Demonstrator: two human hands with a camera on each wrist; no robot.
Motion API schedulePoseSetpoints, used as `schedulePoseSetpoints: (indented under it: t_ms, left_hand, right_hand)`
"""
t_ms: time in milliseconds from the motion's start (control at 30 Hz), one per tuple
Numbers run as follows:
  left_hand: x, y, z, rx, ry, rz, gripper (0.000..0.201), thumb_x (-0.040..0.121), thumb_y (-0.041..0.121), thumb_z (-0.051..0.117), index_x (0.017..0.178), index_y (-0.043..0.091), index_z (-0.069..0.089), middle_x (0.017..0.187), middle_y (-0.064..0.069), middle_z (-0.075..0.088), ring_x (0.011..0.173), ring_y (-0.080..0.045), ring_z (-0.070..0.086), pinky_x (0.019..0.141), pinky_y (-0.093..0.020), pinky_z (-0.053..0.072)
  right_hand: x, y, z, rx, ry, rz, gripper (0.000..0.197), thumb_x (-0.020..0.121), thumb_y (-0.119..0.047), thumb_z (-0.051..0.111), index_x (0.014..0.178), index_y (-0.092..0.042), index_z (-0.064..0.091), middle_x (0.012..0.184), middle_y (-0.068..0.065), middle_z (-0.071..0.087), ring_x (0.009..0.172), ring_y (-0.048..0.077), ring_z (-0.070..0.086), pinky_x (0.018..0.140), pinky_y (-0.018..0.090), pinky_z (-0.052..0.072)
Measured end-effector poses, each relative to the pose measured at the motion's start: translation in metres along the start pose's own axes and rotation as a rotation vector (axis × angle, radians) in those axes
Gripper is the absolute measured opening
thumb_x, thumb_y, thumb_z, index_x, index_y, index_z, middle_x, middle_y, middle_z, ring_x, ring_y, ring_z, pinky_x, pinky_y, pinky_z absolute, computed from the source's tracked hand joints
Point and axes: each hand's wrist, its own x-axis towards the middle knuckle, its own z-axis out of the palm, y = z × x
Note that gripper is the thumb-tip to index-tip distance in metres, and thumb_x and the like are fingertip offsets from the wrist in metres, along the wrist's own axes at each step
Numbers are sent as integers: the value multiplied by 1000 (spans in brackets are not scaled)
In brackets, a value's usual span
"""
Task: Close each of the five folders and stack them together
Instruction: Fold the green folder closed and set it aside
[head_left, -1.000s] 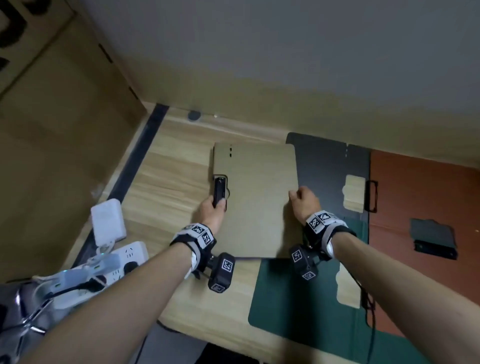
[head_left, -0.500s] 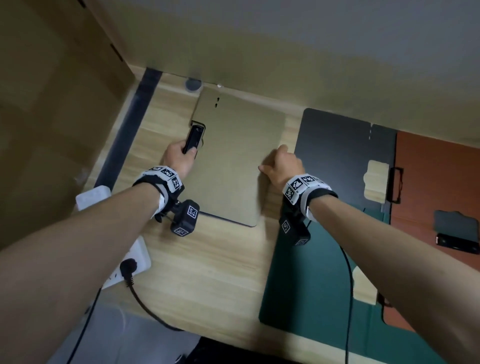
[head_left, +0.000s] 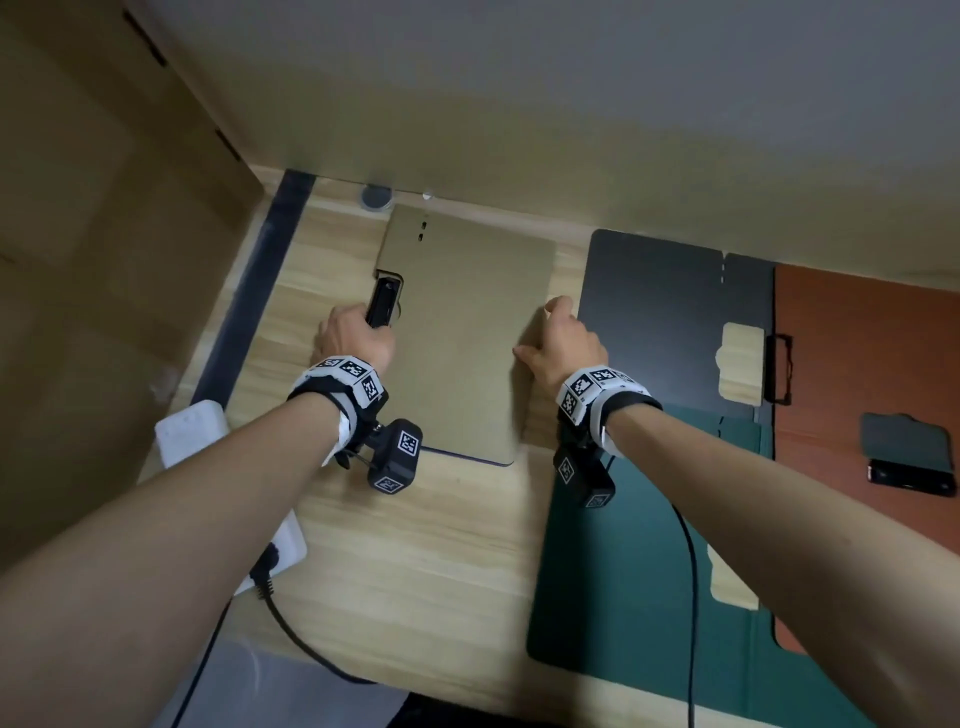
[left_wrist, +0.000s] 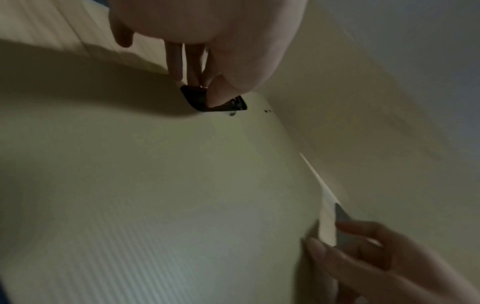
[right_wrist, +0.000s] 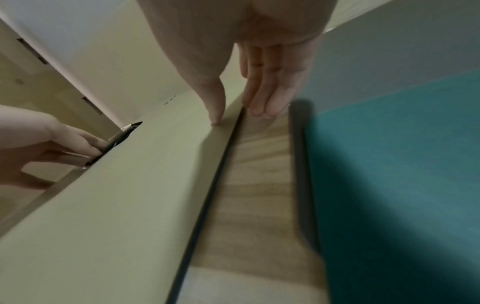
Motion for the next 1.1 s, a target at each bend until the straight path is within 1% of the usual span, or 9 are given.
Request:
schedulePoseSetpoints:
  t_ms: [67, 133, 300, 500, 633, 733, 867, 967, 1100]
  left_hand:
    - [-12, 15, -1, 6, 6, 27, 49, 82, 12, 52, 130, 11, 55, 134, -13, 53, 125, -34, 48, 105, -51, 41]
    - [-27, 34, 3, -59, 13, 93, 59, 83, 7, 53, 141, 10, 45, 144, -10, 46, 134, -30, 41, 112, -46, 33]
    - [-81, 79, 35, -186, -48, 286, 52, 87, 6, 58, 137, 21, 48, 140, 0, 51, 127, -21, 51, 104, -45, 45]
    - [-173, 118, 95, -305, -295, 394, 45, 86, 1, 51, 128, 18, 57, 124, 0, 63, 112, -19, 60, 101, -33, 47]
    - [-235, 132, 126, -280, -376, 437, 40, 87, 0, 49, 123, 11, 60, 117, -4, 66, 103, -18, 62, 94, -29, 48]
    - [-274, 139, 144, -222, -410, 469, 38, 86, 6, 55, 123, 12, 61, 119, -2, 63, 101, -16, 62, 90, -25, 46]
    - [-316, 146, 166, -117, -490, 461, 32, 83, 20, 57, 114, 22, 66, 107, 6, 68, 98, -18, 64, 89, -33, 52]
    - [-338, 154, 180, 113, -521, 494, 21, 82, 36, 56, 96, 27, 70, 99, 7, 72, 94, -22, 65, 81, -30, 51]
    - [-361, 166, 199, 409, -519, 606, 40, 85, 56, 51, 86, 20, 69, 88, 0, 70, 84, -27, 64, 71, -30, 46]
  right_hand:
    - [-12, 14, -6, 121, 13, -7, 55, 86, -42, 65, 125, -17, 36, 117, 12, 65, 105, 39, 62, 85, 43, 47]
    - [-27, 36, -12, 206, 16, -10, 45, 88, -37, 60, 125, -20, 40, 110, 7, 67, 103, 34, 63, 86, 39, 48]
    - [-78, 123, -20, 216, 42, -15, 27, 91, -23, 56, 117, -23, 48, 104, 3, 68, 98, 30, 64, 85, 38, 51]
    - [-133, 233, -38, 283, 154, 35, 32, 85, -9, 56, 112, -26, 52, 99, -3, 67, 92, 23, 64, 85, 44, 53]
    - [-158, 295, -52, 298, 223, 83, 24, 89, -12, 54, 107, -27, 54, 102, -4, 69, 93, 22, 66, 85, 44, 54]
    - [-173, 331, -61, 337, 239, 107, 22, 92, -7, 52, 100, -27, 54, 105, -10, 71, 97, 12, 66, 90, 40, 55]
    - [-185, 368, -68, 339, 262, 132, 26, 88, 1, 55, 106, -18, 58, 109, -7, 69, 100, 11, 62, 96, 37, 51]
    - [-188, 387, -67, 272, 281, 110, 24, 86, -8, 58, 103, -26, 57, 107, -12, 63, 102, 14, 61, 91, 40, 52]
    - [-188, 403, -63, 92, 266, 59, 30, 86, -21, 64, 115, -24, 58, 120, -4, 53, 113, 19, 49, 91, 38, 48]
